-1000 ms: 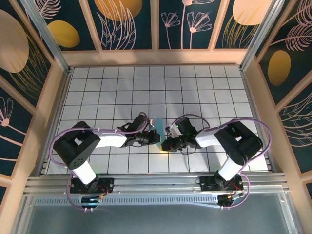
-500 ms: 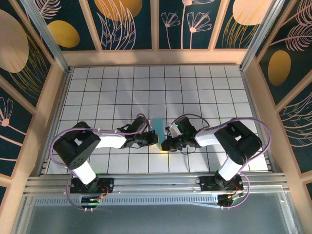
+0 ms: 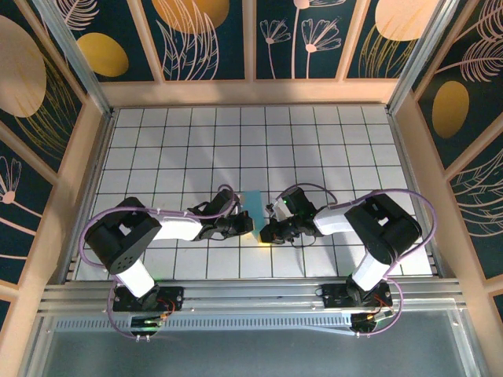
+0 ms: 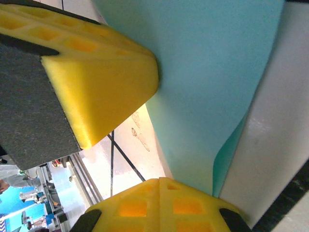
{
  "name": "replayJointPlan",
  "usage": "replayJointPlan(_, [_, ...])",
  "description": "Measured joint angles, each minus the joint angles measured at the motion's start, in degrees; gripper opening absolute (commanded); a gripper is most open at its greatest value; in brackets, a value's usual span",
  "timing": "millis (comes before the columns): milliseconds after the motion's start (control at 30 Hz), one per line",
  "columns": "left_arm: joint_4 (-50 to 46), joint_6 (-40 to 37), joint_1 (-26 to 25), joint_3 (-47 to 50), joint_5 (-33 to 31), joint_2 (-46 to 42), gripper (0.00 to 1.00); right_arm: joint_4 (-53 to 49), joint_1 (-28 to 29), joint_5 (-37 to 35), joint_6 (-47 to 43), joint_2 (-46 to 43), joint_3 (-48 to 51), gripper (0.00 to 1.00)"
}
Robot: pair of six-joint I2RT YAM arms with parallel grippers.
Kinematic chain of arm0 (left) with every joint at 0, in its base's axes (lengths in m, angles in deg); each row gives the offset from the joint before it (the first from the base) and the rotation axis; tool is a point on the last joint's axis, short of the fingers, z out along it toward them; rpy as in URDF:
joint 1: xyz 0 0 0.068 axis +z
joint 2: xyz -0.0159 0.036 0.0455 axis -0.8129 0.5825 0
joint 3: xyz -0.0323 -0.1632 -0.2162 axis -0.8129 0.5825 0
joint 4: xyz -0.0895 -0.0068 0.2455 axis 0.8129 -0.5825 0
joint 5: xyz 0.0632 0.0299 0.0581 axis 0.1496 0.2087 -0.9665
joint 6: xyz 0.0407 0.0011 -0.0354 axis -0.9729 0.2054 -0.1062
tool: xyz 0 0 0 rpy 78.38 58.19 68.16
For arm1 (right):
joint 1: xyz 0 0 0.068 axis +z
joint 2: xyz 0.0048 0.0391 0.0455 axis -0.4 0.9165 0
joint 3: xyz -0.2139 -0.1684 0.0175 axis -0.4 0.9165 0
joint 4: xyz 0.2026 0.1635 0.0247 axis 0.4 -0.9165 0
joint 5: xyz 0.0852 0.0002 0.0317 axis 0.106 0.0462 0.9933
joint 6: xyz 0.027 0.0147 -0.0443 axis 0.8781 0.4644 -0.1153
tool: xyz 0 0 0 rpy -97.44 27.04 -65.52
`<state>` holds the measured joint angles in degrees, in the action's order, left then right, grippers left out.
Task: Fold a paper plane with a square sheet of paper (fold left side to right side)
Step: Third fold the triangle at the center of the table.
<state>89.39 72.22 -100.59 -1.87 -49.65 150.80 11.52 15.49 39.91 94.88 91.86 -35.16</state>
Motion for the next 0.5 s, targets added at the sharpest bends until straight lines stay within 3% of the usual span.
replayJointPlan(333, [0.00, 0.22, 0.20, 0.17, -0.63, -0.15, 0.01, -1.53, -0.13, 0.66, -1.05, 0.50, -0.85, 0.00])
replayJointPlan(500, [0.00, -0.02, 2.84, 0.79, -2.19, -0.90, 0.01, -1.97, -0.20, 0.79, -1.25, 0.63, -1.07, 0.00])
